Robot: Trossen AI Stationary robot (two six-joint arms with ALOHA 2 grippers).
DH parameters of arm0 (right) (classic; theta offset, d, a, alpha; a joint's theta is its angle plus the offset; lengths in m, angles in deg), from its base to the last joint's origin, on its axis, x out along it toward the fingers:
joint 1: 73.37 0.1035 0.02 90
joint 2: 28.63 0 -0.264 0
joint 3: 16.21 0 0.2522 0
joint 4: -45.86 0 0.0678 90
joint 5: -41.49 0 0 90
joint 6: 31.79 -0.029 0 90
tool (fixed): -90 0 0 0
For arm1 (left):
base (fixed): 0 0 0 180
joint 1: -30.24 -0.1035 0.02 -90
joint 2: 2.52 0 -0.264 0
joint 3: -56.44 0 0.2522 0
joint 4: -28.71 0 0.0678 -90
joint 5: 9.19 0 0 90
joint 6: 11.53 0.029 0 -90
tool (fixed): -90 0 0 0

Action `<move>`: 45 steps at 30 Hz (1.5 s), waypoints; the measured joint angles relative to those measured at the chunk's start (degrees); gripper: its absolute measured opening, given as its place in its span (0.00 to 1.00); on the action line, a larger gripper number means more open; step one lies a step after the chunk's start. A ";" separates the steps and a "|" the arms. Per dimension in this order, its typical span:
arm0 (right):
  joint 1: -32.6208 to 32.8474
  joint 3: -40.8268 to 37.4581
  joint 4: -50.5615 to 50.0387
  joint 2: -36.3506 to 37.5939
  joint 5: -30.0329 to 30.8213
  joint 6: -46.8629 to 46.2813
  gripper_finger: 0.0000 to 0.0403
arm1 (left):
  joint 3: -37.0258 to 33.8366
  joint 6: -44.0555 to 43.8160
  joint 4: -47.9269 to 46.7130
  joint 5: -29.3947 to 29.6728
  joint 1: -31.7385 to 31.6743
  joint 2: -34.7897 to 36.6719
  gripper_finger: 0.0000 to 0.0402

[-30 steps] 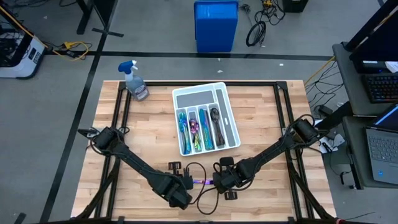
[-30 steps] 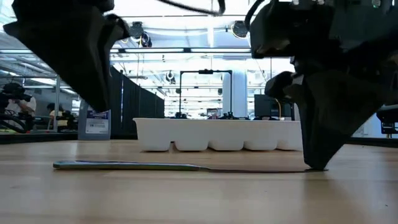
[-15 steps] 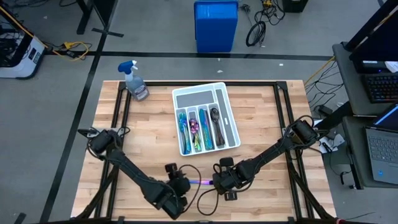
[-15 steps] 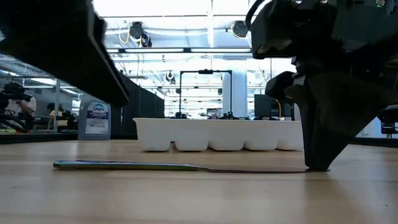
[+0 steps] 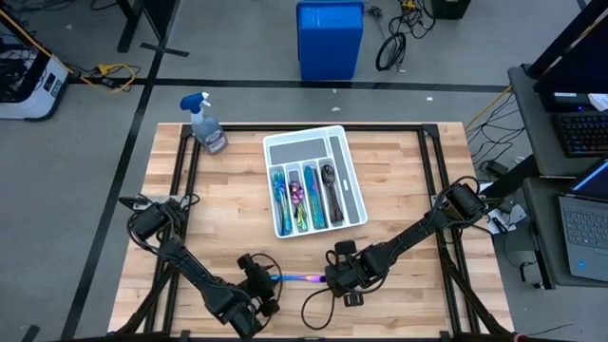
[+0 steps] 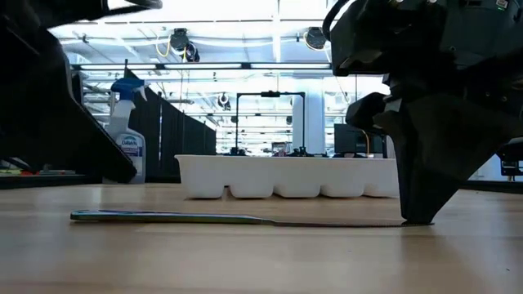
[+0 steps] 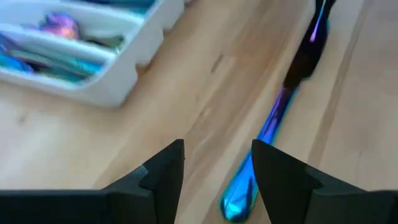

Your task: Sort silverware

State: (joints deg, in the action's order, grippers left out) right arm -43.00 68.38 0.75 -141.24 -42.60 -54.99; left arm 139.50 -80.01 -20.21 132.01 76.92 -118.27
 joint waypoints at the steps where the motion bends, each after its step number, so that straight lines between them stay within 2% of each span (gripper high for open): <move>1: 0.00 0.00 0.00 0.00 0.00 0.23 0.00 | -0.63 0.02 1.97 -0.69 0.00 0.00 0.43; 4: 0.00 0.00 -0.02 0.00 -0.04 0.53 0.00 | -2.79 0.25 7.50 -1.07 -0.03 0.00 0.43; 12: 0.10 -0.02 -0.04 -0.02 -1.70 2.04 0.00 | -7.68 -0.09 12.82 -2.33 -0.03 0.02 0.43; 17: 0.15 -0.07 -0.46 0.00 -3.11 3.06 0.00 | -12.35 4.89 27.44 -2.47 -0.01 0.13 0.43; 21: 0.15 -0.07 -0.46 -0.02 -3.34 3.79 0.00 | -14.09 8.42 33.42 -4.35 -0.02 0.13 0.43; 27: 0.00 -0.09 -0.24 -0.04 -3.30 4.35 0.00 | -14.76 10.23 35.28 -6.98 -0.08 0.26 0.43; 33: -0.99 -0.09 0.24 -0.04 -3.46 4.62 0.00 | -14.87 15.83 41.18 -10.21 0.19 0.09 0.43; 39: -1.99 -0.09 0.59 -0.09 -3.33 6.23 0.00 | -14.73 16.52 41.11 -12.70 -0.87 0.15 0.43; 45: -3.20 -0.11 1.40 -0.13 -3.17 7.37 0.00 | -14.71 16.56 40.32 -16.23 -3.62 0.07 0.31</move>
State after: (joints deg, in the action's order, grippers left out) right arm -46.20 68.27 2.15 -141.38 -45.77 -47.62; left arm 124.79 -63.45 20.10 115.78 73.30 -118.20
